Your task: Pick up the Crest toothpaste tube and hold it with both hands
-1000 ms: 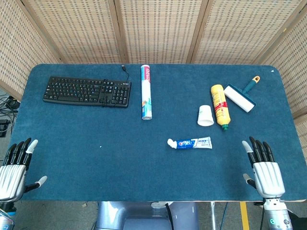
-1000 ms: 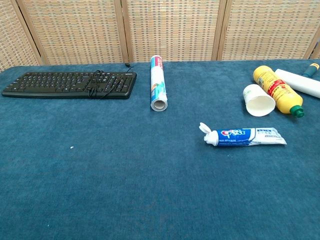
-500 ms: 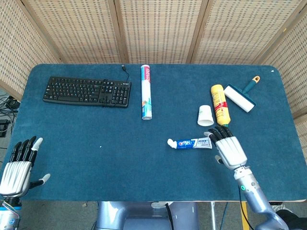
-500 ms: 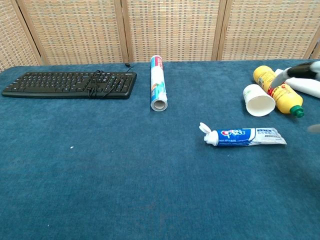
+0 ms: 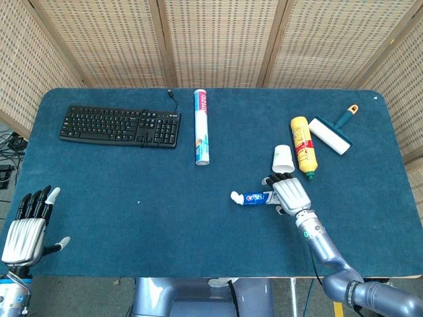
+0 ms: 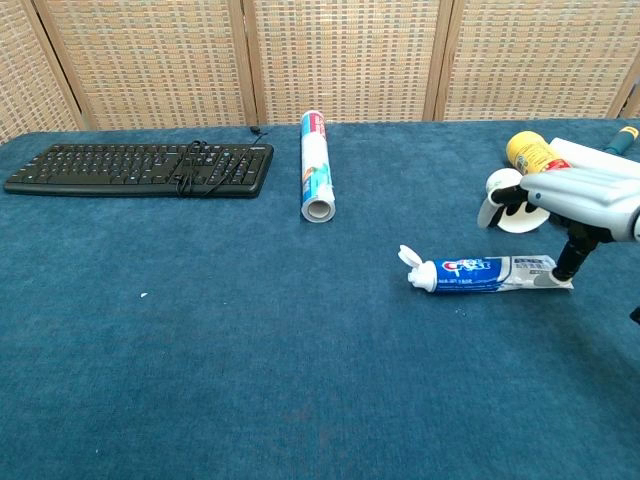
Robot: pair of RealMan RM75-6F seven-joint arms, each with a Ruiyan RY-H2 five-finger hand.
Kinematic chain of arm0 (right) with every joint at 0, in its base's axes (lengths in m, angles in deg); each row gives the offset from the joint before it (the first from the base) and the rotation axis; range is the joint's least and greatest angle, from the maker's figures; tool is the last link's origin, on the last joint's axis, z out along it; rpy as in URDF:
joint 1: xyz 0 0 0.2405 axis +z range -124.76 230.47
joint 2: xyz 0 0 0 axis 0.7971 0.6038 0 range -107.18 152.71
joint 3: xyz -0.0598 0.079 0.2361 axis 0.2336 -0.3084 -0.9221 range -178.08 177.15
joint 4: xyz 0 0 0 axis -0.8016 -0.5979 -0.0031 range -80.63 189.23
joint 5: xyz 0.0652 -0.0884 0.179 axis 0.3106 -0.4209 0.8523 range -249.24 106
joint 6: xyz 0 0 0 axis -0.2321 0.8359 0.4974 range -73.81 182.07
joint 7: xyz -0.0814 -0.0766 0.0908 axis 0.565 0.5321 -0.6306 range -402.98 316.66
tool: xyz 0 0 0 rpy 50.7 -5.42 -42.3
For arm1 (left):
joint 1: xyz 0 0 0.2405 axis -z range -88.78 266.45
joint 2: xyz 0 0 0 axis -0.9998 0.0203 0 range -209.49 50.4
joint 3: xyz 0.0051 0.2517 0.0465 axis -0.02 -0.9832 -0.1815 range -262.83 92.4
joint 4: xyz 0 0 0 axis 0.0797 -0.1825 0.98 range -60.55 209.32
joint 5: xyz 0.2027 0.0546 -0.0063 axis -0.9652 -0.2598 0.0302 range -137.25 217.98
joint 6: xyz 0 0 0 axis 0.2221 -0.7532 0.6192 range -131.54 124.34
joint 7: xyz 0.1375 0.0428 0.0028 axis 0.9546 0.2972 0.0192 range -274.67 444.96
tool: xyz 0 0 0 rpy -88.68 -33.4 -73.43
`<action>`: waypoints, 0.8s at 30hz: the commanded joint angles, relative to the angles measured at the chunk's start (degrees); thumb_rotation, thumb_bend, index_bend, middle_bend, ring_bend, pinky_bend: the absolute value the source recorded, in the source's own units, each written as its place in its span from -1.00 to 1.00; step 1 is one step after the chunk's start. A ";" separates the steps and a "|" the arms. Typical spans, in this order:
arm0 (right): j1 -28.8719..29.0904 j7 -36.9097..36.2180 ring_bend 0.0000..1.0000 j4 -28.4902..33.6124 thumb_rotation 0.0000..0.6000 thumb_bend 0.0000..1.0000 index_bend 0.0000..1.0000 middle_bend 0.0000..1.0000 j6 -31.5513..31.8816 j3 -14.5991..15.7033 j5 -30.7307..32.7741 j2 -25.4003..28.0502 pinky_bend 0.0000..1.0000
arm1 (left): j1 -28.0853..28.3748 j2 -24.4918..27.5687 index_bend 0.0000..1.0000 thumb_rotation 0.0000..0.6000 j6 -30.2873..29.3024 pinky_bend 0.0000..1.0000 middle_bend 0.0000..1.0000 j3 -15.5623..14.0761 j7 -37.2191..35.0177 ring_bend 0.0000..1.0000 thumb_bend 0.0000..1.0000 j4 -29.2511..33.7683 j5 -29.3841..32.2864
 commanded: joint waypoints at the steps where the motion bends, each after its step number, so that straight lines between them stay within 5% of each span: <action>1: 0.68 0.02 -0.45 -2.04 1.00 -0.35 -0.33 -0.25 -1.00 0.33 1.86 -1.57 -0.43 | 0.09 -0.04 -1.00 1.00 0.06 -1.00 -1.00 0.01 0.15 -1.00 -1.00 0.01 0.13; 24: 3.64 -1.81 -0.36 -6.73 1.00 -0.26 -0.23 -0.15 -1.79 1.64 4.68 -4.93 -0.31 | 0.80 -0.41 -1.00 1.00 0.09 -1.00 -1.00 -0.14 1.22 -1.00 -1.00 0.55 0.91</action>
